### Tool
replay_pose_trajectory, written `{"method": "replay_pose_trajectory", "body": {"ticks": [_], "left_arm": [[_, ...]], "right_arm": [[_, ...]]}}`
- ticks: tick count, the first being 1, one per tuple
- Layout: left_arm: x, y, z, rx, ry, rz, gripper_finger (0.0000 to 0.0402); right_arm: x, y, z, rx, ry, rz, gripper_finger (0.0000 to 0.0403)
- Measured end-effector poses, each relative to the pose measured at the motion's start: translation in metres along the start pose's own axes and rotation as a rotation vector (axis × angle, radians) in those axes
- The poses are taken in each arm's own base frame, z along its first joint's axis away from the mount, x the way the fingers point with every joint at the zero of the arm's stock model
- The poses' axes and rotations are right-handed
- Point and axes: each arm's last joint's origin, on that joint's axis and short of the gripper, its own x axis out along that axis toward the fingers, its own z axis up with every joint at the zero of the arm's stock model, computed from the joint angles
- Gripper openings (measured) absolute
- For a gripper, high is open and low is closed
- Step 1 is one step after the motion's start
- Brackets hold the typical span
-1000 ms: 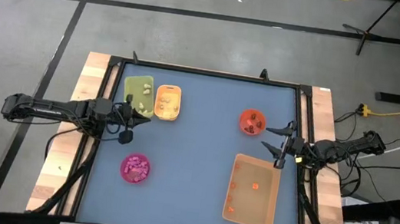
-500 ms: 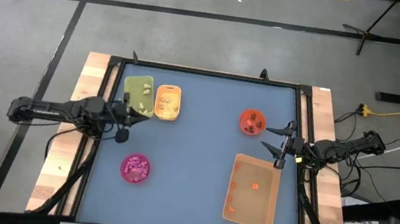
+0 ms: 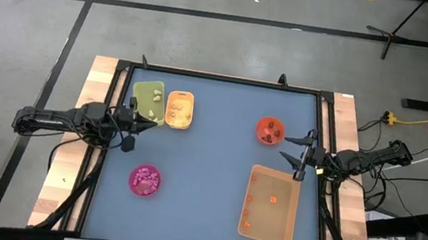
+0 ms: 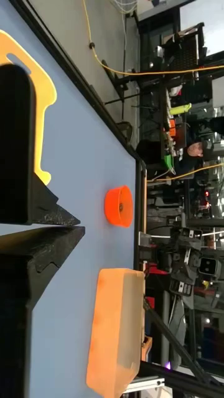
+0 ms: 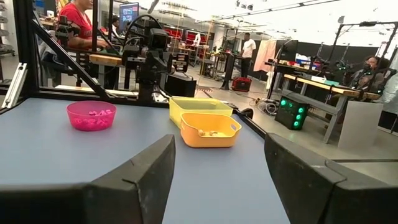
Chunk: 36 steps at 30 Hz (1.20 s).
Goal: Sort Halloween decoration
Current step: Return to Home Position
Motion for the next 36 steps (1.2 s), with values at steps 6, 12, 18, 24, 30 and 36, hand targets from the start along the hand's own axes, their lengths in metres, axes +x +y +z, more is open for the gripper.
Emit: {"method": "replay_pose_trajectory", "body": {"ticks": [6, 12, 18, 24, 30, 36], "left_arm": [[0.0000, 0.0000, 0.0001, 0.000, -0.001, 0.000, 0.0000], [0.0000, 0.0000, 0.0002, 0.000, -0.002, 0.000, 0.0000], [0.0000, 0.0000, 0.0003, -0.001, -0.003, 0.000, 0.0000], [0.0000, 0.0000, 0.0004, -0.001, -0.004, 0.000, 0.0000], [0.0000, 0.0000, 0.0004, 0.000, -0.004, 0.000, 0.0000], [0.0000, 0.0000, 0.0004, -0.001, -0.004, 0.000, 0.0000]], "right_arm": [[0.0000, 0.0007, 0.0000, 0.004, -0.005, 0.024, 0.0180], [0.0000, 0.0006, 0.0000, 0.005, -0.004, 0.021, 0.0086], [0.0000, 0.0006, 0.0000, 0.007, -0.004, 0.018, 0.0009], [0.0000, 0.0006, 0.0000, 0.026, -0.003, 0.019, 0.0012], [0.0007, 0.0016, -0.0008, -0.014, 0.004, 0.035, 0.0003], [0.0007, 0.0017, -0.0009, -0.032, 0.004, 0.036, 0.0002]]}}
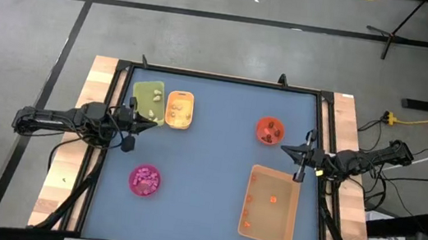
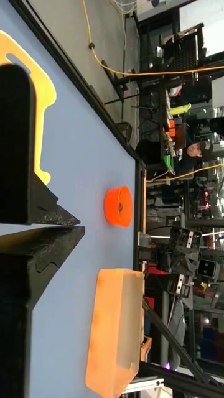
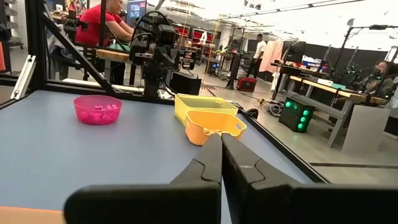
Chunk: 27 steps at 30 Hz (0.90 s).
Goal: Sort Halloween decoration
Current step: Return to Home Position
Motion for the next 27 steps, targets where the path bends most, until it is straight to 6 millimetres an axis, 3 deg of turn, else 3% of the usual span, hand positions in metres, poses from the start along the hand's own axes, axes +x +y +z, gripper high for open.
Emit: {"method": "replay_pose_trajectory", "body": {"ticks": [13, 27], "left_arm": [[0.000, 0.000, 0.000, 0.000, 0.000, 0.000, 0.0000], [0.000, 0.000, 0.000, 0.000, 0.001, 0.000, 0.0000]], "right_arm": [[-0.001, 0.006, 0.001, 0.021, -0.045, 0.215, 0.0001], [0.011, -0.011, -0.010, -0.011, 0.053, 0.070, 0.0000]]}}
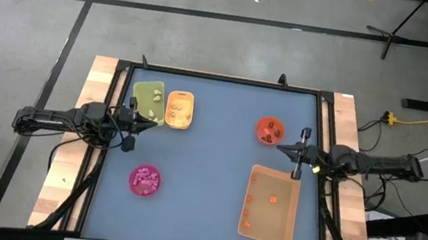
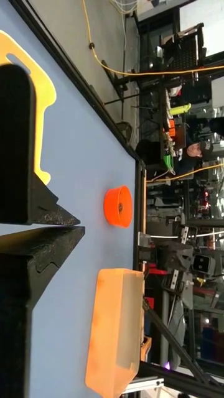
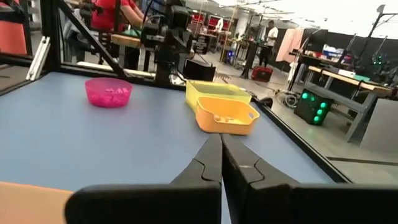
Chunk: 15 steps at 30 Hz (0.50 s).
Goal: Sort Halloween decoration
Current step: Return to Home Position
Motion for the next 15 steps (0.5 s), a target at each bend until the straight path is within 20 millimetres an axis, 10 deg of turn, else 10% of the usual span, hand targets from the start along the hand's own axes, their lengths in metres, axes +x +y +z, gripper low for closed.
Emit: {"method": "replay_pose_trajectory", "body": {"ticks": [15], "left_arm": [[0.000, 0.000, 0.000, 0.000, -0.001, 0.000, 0.0000]], "right_arm": [[0.002, -0.017, -0.007, 0.001, 0.045, -0.007, 0.0000]]}}
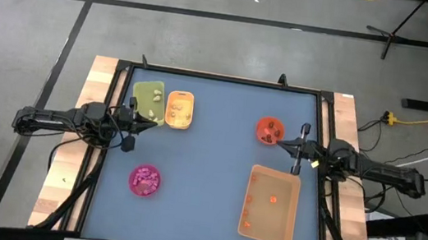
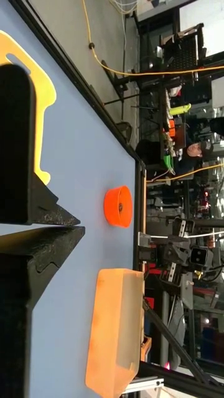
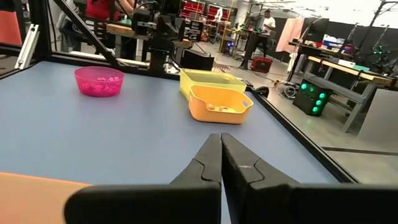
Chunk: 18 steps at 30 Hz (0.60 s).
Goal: Sort Halloween decoration
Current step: Return to Home Position
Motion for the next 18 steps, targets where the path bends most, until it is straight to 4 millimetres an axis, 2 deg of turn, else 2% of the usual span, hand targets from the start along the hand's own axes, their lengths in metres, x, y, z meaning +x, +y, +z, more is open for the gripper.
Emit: {"method": "replay_pose_trajectory", "body": {"ticks": [18], "left_arm": [[0.0000, 0.0000, 0.0000, 0.000, 0.000, 0.000, 0.0000]], "right_arm": [[0.0000, -0.0004, -0.0002, 0.001, 0.002, -0.005, 0.0001]]}}
